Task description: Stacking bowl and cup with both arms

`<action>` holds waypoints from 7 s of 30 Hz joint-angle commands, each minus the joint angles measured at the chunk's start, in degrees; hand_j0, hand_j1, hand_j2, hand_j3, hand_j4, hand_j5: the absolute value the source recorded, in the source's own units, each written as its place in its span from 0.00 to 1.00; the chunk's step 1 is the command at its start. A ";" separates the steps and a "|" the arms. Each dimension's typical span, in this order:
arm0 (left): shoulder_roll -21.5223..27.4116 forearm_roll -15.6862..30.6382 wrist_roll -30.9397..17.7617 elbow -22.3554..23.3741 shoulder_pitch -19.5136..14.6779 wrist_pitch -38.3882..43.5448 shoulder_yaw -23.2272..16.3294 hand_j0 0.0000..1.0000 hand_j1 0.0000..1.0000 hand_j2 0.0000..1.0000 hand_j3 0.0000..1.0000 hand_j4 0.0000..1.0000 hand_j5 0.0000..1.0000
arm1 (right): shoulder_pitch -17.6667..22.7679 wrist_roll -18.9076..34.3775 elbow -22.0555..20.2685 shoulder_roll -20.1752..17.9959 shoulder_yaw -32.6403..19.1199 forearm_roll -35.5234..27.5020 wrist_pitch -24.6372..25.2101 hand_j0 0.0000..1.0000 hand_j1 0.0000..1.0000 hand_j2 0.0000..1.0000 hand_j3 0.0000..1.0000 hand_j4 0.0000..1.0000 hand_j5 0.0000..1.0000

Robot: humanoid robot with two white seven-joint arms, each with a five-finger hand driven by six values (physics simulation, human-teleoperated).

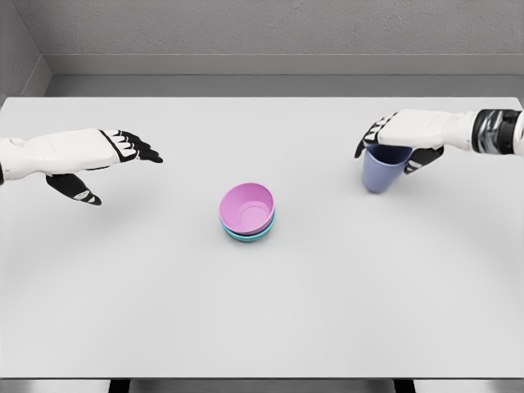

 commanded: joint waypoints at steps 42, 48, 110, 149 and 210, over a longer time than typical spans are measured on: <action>0.05 0.33 0.03 0.00 0.00 0.15 0.10 1.00 1.00 1.00 1.00 1.00 1.00 | -1.23 -0.03 -1.23 1.53 -6.01 -0.77 0.17 0.61 0.61 0.61 0.61 0.61 0.61; 0.14 0.33 0.03 0.00 0.00 0.15 0.10 1.00 1.00 1.00 1.00 1.00 1.00 | -1.58 -0.03 -1.32 2.24 -6.01 -0.77 0.17 0.60 0.60 0.60 0.60 0.60 0.60; 0.05 0.25 0.03 0.09 0.00 0.15 0.18 1.00 1.00 1.00 1.00 1.00 1.00 | -4.57 -0.03 -26.20 8.30 2.60 -1.47 0.17 0.56 0.56 0.56 0.56 0.56 0.56; 0.14 0.25 0.03 0.09 0.00 0.15 0.18 1.00 1.00 1.00 1.00 1.00 1.00 | -4.13 -0.03 -26.37 8.65 7.44 -1.47 0.17 0.55 0.55 0.55 0.55 0.55 0.55; 0.67 0.25 0.03 0.09 -0.09 0.15 0.27 1.00 1.00 1.00 1.00 1.00 1.00 | -3.17 -0.03 6.50 8.30 -5.13 -1.38 0.17 1.00 1.00 1.00 1.00 1.00 1.00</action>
